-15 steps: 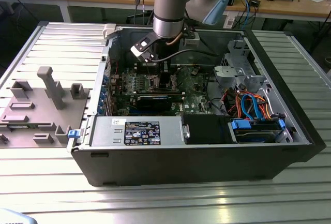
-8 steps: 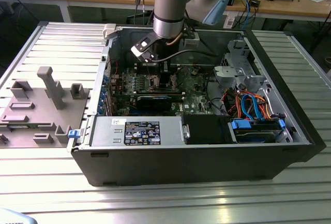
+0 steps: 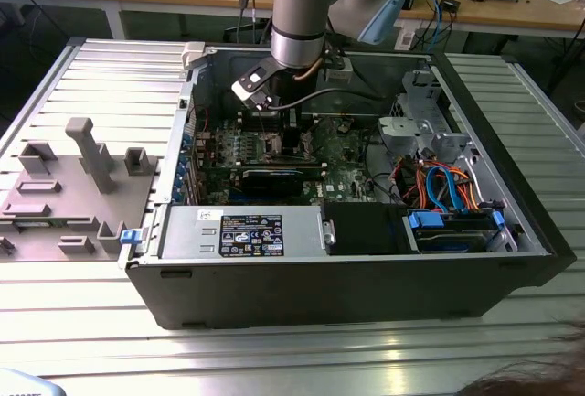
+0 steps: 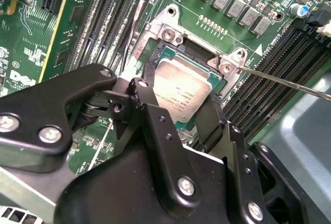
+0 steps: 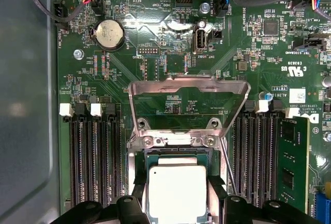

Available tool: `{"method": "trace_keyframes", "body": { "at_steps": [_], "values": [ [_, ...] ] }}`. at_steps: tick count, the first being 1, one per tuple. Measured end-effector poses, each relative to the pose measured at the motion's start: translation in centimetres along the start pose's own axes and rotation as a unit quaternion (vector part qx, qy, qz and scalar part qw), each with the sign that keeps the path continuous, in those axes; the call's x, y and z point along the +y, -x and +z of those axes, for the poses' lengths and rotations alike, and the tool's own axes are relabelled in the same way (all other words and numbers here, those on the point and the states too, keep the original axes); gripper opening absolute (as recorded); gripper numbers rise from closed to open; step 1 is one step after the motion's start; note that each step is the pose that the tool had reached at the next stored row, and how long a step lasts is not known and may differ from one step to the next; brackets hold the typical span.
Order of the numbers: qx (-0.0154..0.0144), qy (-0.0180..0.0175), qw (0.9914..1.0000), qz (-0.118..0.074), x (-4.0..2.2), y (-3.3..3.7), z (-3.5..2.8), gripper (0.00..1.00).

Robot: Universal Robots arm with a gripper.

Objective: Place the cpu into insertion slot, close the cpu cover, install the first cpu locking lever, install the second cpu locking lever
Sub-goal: 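Place the cpu into insertion slot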

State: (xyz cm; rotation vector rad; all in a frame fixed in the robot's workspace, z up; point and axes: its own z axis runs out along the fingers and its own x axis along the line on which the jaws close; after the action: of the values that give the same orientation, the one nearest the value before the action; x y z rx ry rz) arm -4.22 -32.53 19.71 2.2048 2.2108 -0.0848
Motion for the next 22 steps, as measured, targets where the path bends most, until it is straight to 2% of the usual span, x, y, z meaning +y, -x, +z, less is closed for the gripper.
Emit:
{"method": "trace_keyframes", "body": {
  "at_steps": [22],
  "values": [
    [0.0, 0.0, 1.0, 0.0, 0.01, -0.01, 0.12, 0.55]
  ]
}}
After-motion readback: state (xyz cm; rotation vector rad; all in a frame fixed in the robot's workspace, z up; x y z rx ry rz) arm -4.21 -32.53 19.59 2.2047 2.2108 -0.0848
